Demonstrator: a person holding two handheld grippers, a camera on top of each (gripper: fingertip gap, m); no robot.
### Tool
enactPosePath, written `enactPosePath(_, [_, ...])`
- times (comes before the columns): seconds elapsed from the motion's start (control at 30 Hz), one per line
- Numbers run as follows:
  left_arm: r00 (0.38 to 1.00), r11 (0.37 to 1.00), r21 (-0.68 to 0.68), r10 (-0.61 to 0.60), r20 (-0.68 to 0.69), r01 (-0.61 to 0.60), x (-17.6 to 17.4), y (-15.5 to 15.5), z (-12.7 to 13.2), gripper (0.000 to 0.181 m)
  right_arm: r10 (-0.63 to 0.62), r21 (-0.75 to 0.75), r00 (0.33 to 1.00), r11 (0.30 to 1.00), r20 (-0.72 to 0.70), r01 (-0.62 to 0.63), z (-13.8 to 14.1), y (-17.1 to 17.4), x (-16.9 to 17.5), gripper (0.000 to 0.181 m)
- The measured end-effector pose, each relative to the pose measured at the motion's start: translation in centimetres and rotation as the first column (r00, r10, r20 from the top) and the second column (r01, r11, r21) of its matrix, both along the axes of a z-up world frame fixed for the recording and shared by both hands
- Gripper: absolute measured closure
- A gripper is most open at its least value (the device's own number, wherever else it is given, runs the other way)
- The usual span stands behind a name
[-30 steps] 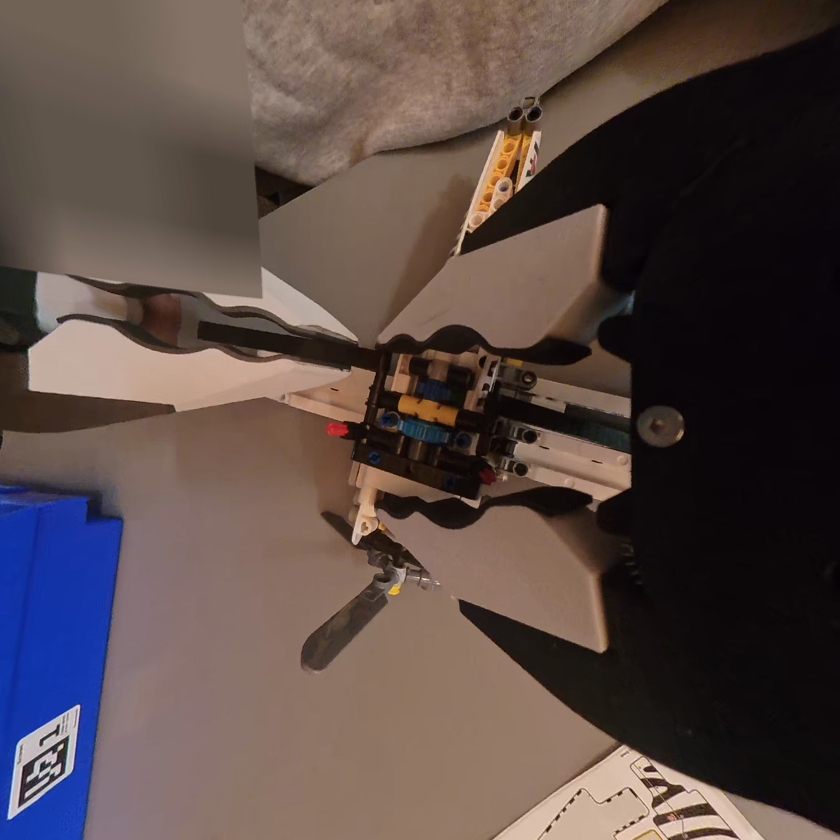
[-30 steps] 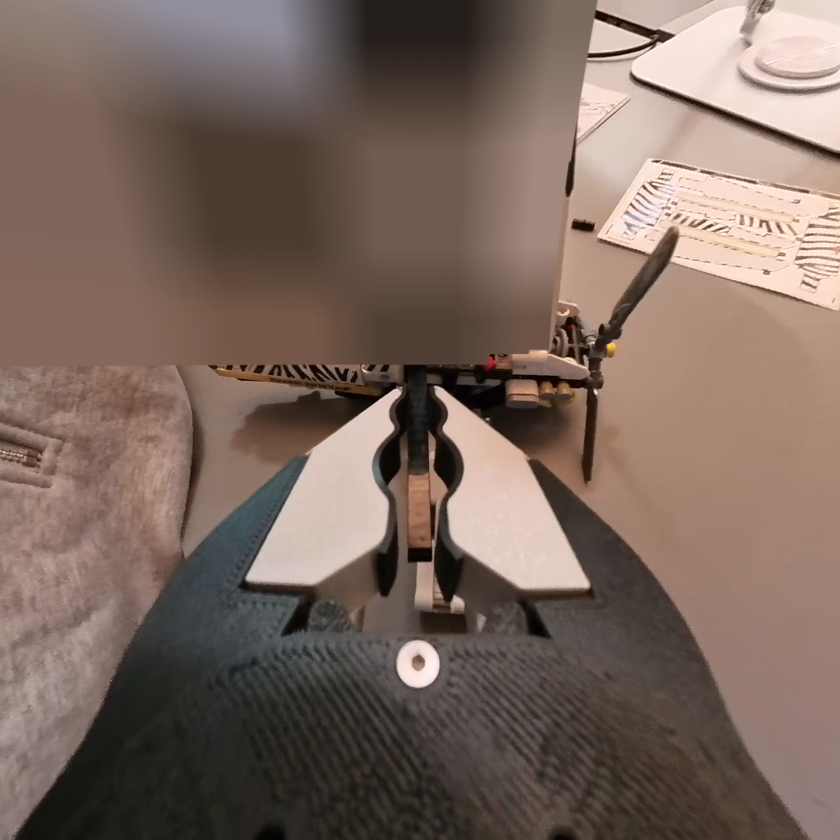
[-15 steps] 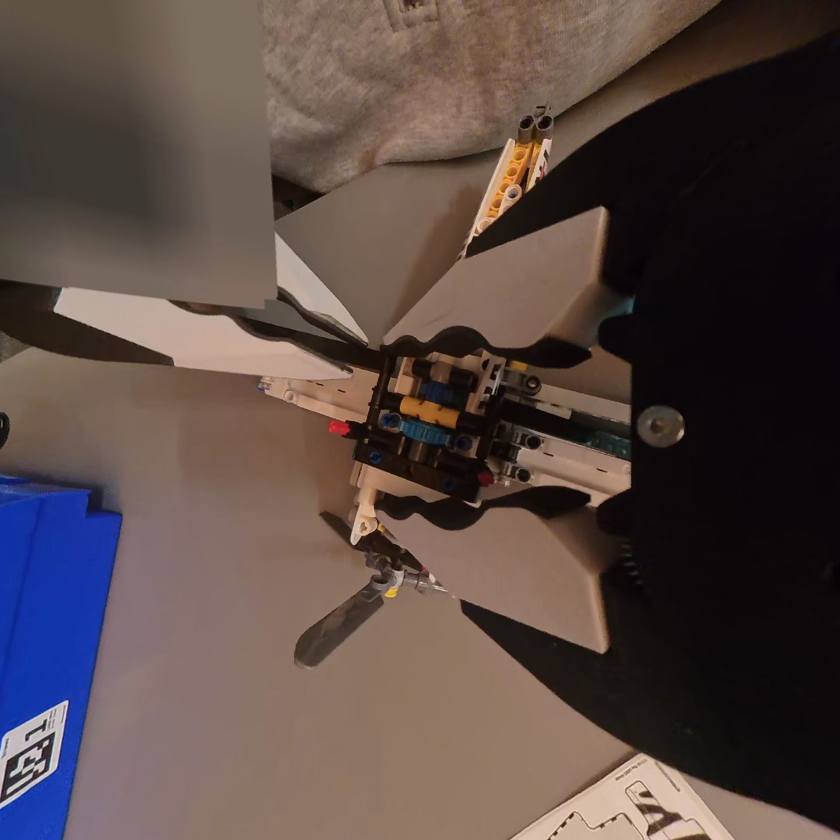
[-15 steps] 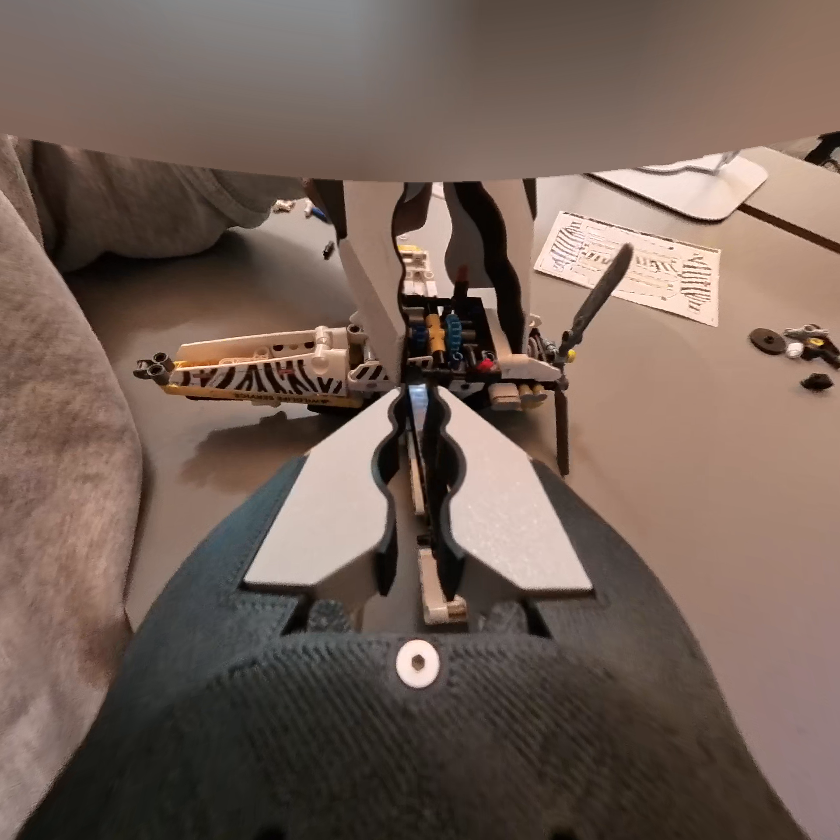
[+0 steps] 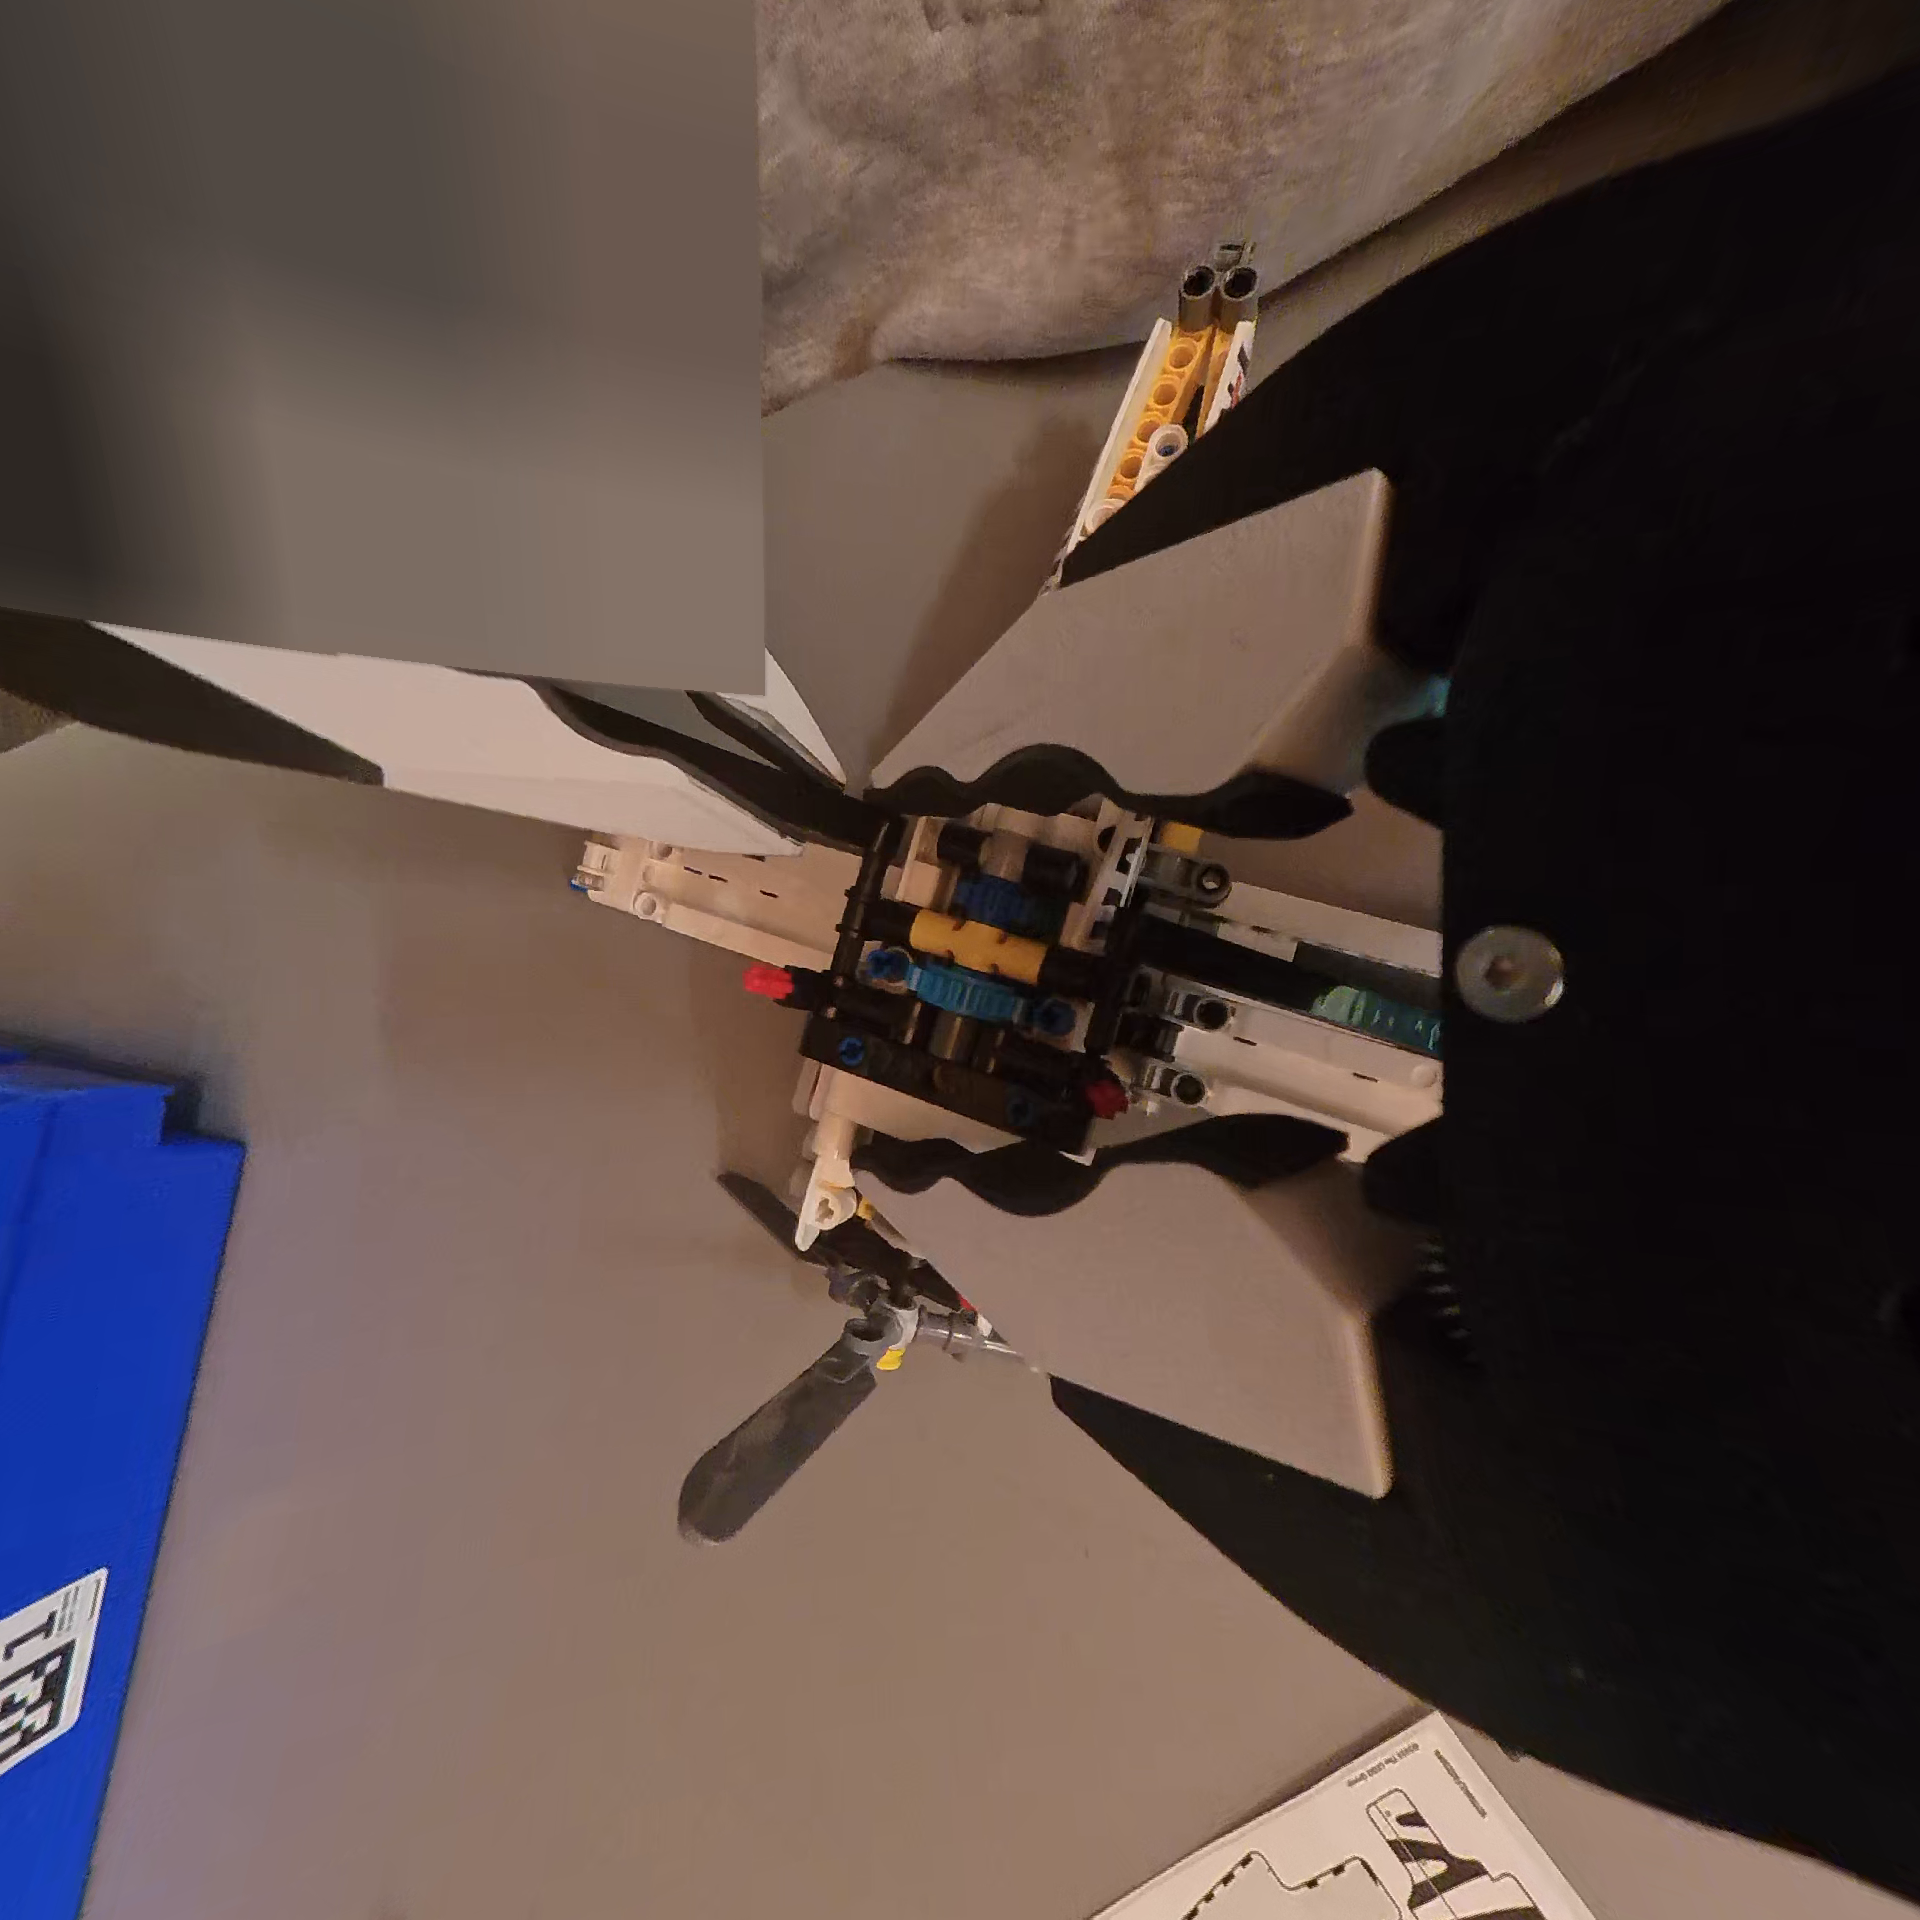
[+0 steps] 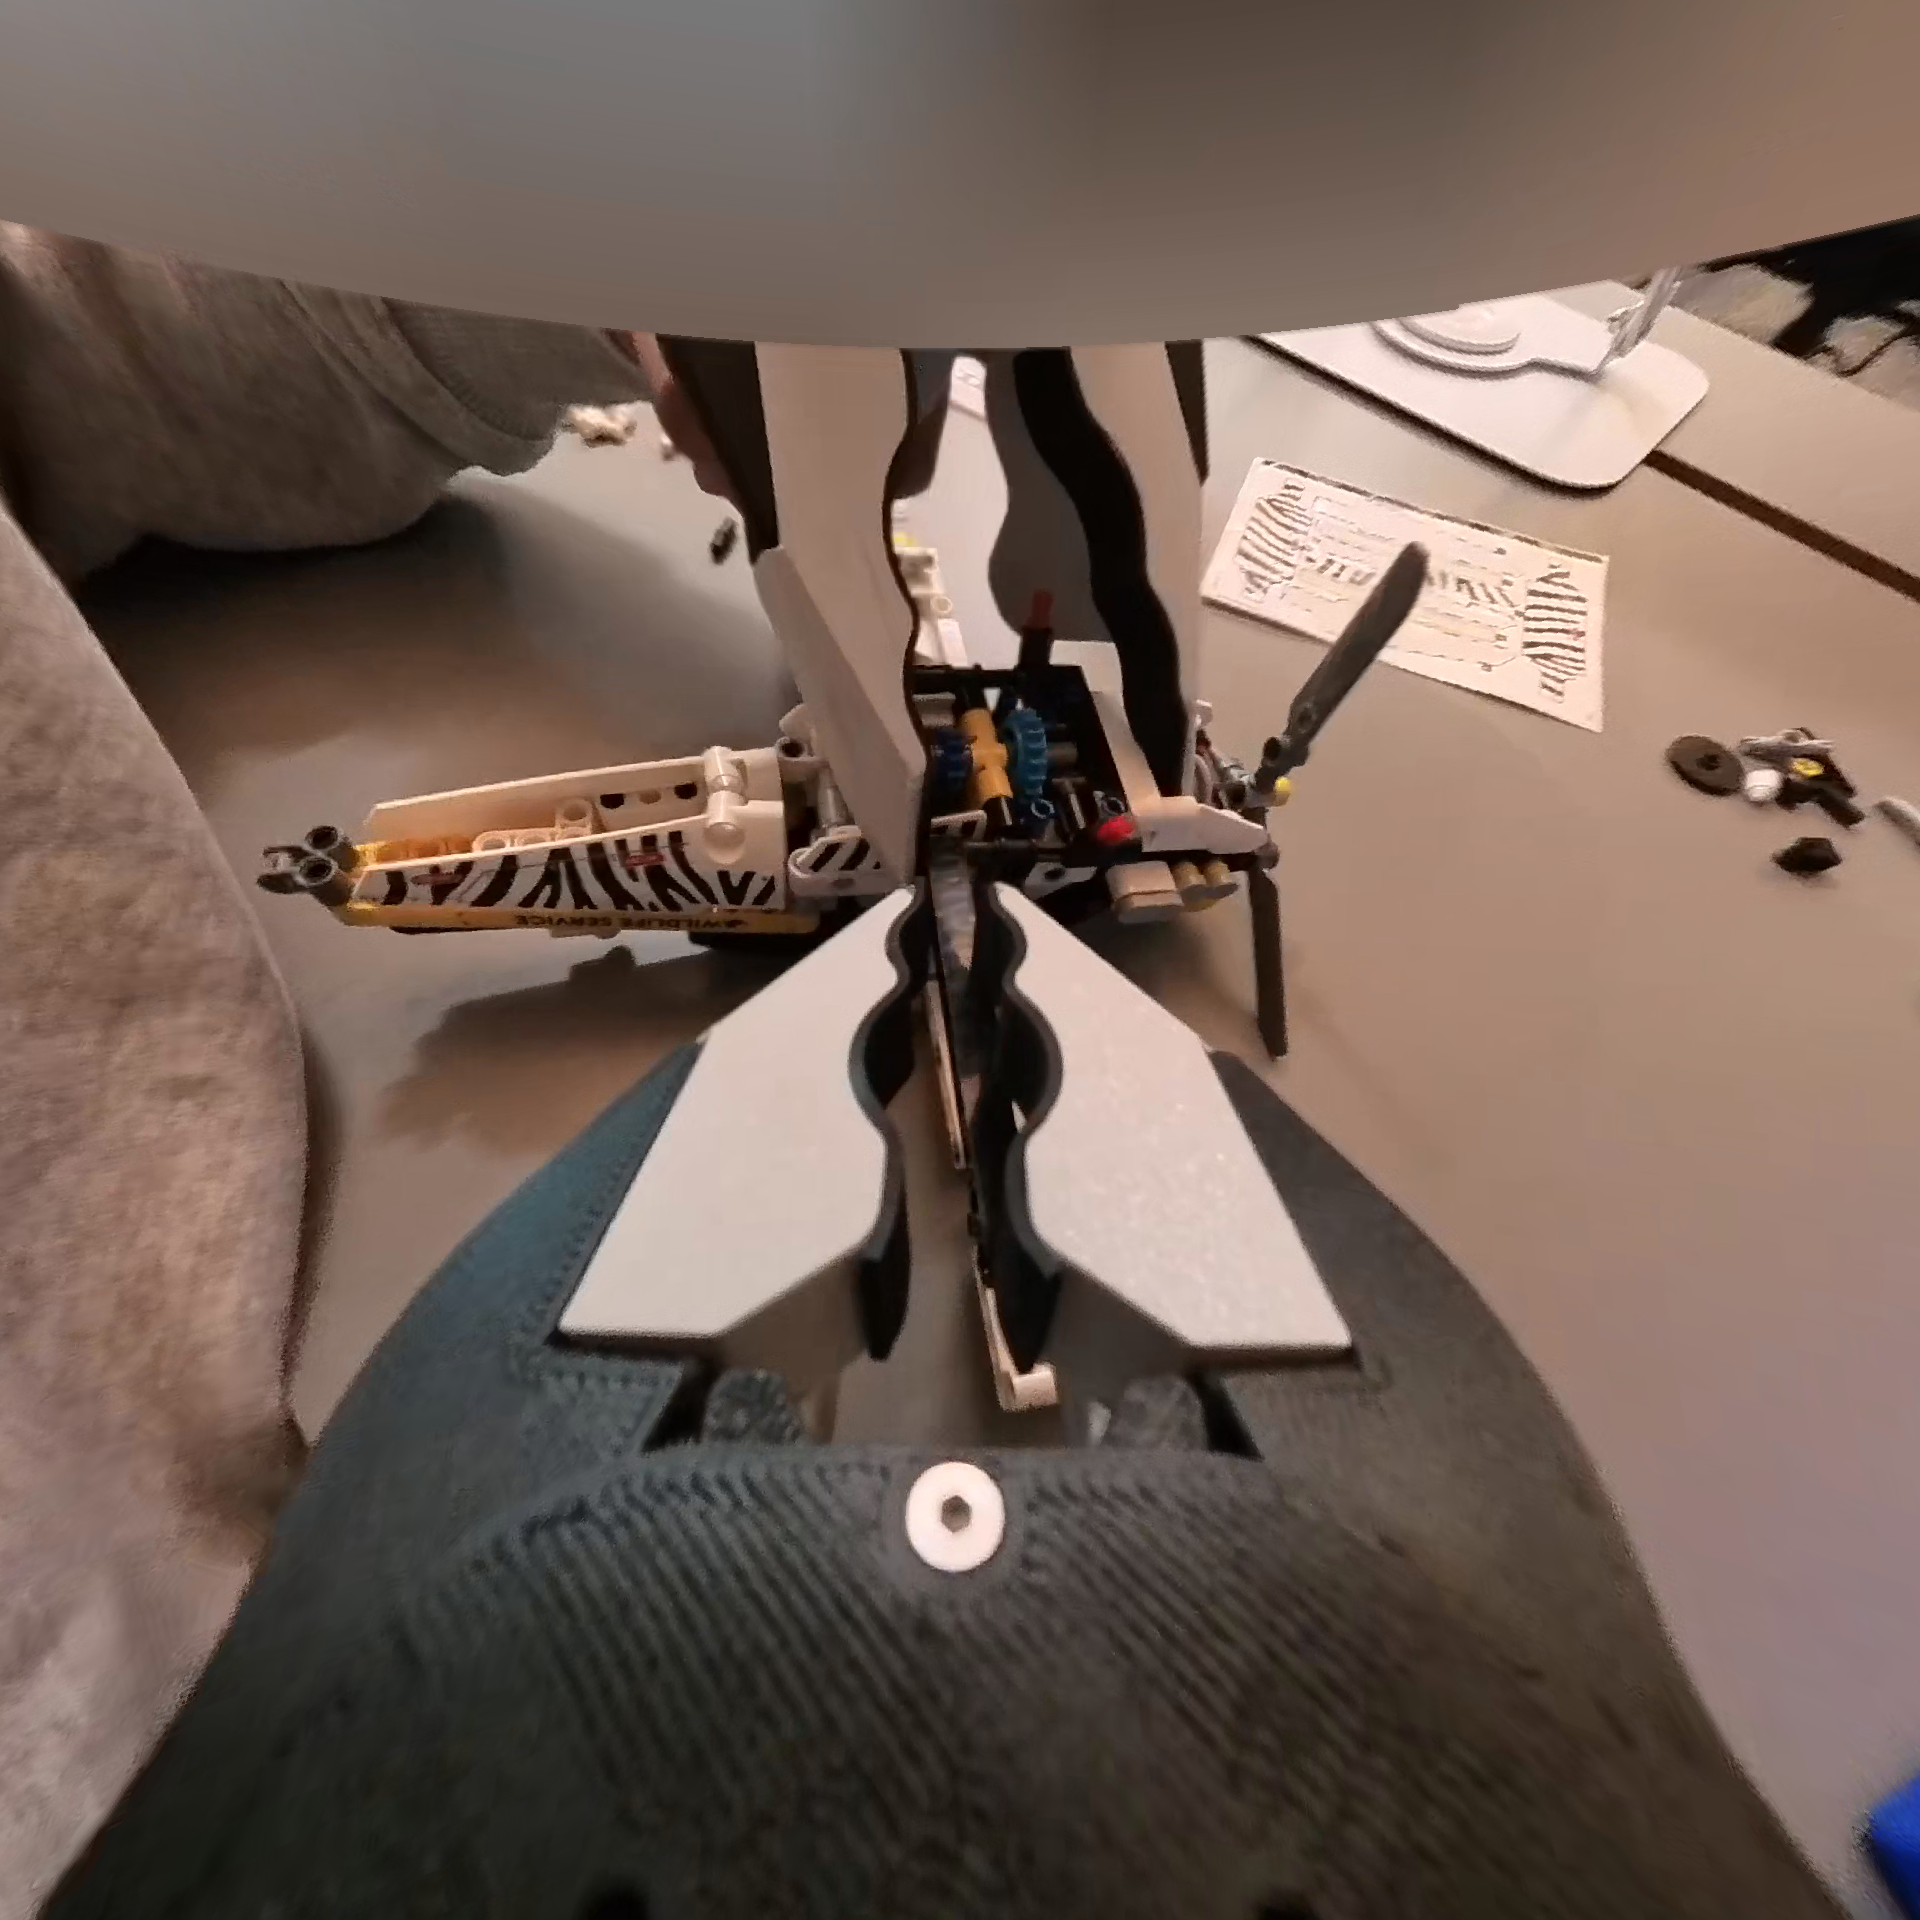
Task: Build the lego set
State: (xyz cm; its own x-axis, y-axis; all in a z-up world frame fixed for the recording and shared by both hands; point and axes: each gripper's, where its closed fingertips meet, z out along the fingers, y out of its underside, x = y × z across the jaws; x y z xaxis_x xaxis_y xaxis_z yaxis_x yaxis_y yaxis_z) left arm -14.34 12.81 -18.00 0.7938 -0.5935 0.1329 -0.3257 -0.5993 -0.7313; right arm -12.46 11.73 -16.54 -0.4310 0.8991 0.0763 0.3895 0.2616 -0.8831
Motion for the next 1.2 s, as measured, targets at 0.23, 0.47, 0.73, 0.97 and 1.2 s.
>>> enactPosePath(0.23, [1.0,1.0,0.001,0.017,-0.01,-0.017,-0.13,0.02,-0.16,0.117,0.072,-0.096,0.997,0.993,0.022,-0.07,0.11,-0.03,-0.32,0.176])
enactPosePath(0.47, [0.998,1.0,0.016,0.003,-0.062,-0.002,-0.22,-0.04,-0.24,0.115,0.036,-0.091,0.995,0.995,-0.091,-0.045,-0.06,0.0,-0.12,0.174])
enactPosePath(0.73, [0.999,0.999,0.053,-0.004,-0.049,0.007,-0.08,0.03,-0.12,0.115,-0.035,0.023,0.986,0.999,-0.165,0.039,0.15,-0.11,0.03,0.174])
enactPosePath(0.97, [1.0,0.996,0.089,-0.023,-0.002,0.023,0.17,0.1,-0.03,0.115,0.044,-0.102,0.994,0.993,-0.104,-0.055,0.14,-0.2,0.12,0.175])
enactPosePath(1.2, [0.999,0.994,0.102,-0.032,0.026,0.029,0.17,0.11,0.06,0.116,0.108,-0.155,0.991,0.981,-0.076,-0.118,0.11,-0.2,0.03,0.175])
